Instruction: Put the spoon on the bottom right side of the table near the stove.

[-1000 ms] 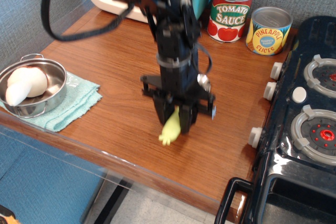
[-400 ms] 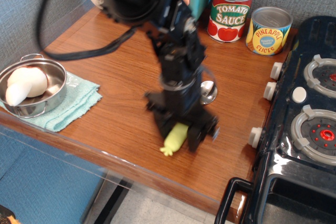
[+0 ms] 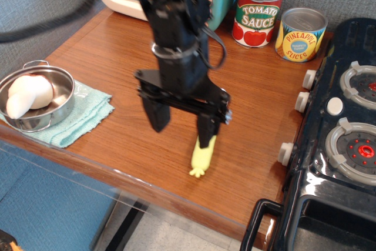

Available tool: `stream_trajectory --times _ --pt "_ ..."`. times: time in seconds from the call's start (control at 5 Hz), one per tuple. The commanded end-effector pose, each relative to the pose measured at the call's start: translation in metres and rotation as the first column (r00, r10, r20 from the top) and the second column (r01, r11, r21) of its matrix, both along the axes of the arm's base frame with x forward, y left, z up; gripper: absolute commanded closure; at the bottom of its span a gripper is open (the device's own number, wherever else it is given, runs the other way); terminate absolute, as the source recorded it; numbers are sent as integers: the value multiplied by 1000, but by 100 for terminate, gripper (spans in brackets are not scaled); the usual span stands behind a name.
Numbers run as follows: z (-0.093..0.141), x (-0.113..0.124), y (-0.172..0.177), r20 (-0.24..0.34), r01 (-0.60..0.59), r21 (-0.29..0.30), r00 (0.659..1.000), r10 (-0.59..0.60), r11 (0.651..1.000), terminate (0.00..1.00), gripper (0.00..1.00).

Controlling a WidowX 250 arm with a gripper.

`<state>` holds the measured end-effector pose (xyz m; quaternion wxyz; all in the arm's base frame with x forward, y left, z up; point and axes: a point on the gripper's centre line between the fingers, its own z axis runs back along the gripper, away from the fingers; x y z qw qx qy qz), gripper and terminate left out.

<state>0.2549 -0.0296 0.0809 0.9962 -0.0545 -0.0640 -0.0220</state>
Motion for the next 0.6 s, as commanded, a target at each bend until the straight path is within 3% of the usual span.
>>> stream_trajectory --times 0.0,0.2,0.4 --pt "14 2 27 30 14 96 999 -17 995 0 0" --pt "14 2 27 30 14 96 999 -17 995 0 0" --pt "14 2 27 30 14 96 999 -17 995 100 0"
